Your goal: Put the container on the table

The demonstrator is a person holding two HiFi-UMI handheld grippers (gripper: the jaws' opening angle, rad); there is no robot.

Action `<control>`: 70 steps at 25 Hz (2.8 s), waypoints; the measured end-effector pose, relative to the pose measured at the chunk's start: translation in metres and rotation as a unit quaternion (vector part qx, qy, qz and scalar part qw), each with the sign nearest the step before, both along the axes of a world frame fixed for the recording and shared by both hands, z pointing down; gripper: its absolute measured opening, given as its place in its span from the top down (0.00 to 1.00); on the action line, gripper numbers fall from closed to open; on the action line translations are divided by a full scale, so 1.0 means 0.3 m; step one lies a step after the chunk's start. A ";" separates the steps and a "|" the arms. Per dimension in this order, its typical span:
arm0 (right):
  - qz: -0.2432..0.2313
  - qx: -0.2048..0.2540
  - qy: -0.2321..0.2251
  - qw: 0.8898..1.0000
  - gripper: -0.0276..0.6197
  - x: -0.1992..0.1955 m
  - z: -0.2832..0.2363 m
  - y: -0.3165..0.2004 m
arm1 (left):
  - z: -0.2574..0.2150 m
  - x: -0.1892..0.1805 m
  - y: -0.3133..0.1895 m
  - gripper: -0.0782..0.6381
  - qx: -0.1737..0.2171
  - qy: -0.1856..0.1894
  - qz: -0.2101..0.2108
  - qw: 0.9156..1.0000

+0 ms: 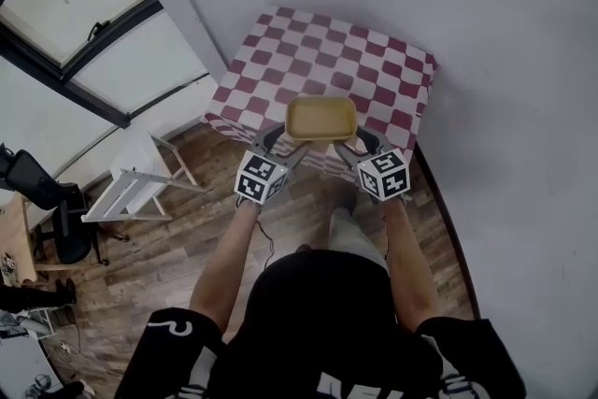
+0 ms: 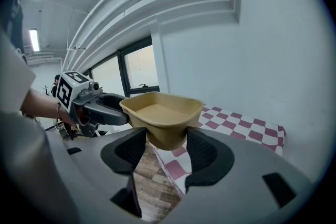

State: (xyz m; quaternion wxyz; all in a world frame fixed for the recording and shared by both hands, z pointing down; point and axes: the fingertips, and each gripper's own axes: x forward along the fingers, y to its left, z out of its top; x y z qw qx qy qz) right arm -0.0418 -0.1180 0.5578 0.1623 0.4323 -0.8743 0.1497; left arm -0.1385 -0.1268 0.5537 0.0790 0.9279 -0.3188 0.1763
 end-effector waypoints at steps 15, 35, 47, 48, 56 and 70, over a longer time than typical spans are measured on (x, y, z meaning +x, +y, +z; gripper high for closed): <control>-0.029 0.000 -0.016 0.999 0.56 0.201 -0.046 -0.471 | -0.063 0.202 -0.454 0.49 0.007 -0.021 -0.024 0.999; -0.059 0.006 -0.033 0.998 0.56 0.423 -0.030 -0.616 | -0.044 0.417 -0.576 0.49 0.010 -0.038 -0.050 0.998; -0.063 0.010 -0.026 0.998 0.56 0.436 -0.009 -0.601 | -0.007 0.421 -0.555 0.50 -0.001 -0.033 -0.053 0.998; -0.063 0.011 -0.026 0.998 0.56 0.435 -0.010 -0.605 | -0.010 0.422 -0.560 0.50 0.002 -0.032 -0.051 0.998; -0.065 0.015 -0.013 0.998 0.56 0.415 -0.010 -0.640 | 0.000 0.404 -0.593 0.50 0.001 -0.021 -0.046 0.999; -0.065 0.009 -0.008 0.998 0.56 0.384 0.002 -0.688 | 0.012 0.367 -0.643 0.50 0.003 -0.023 -0.045 0.999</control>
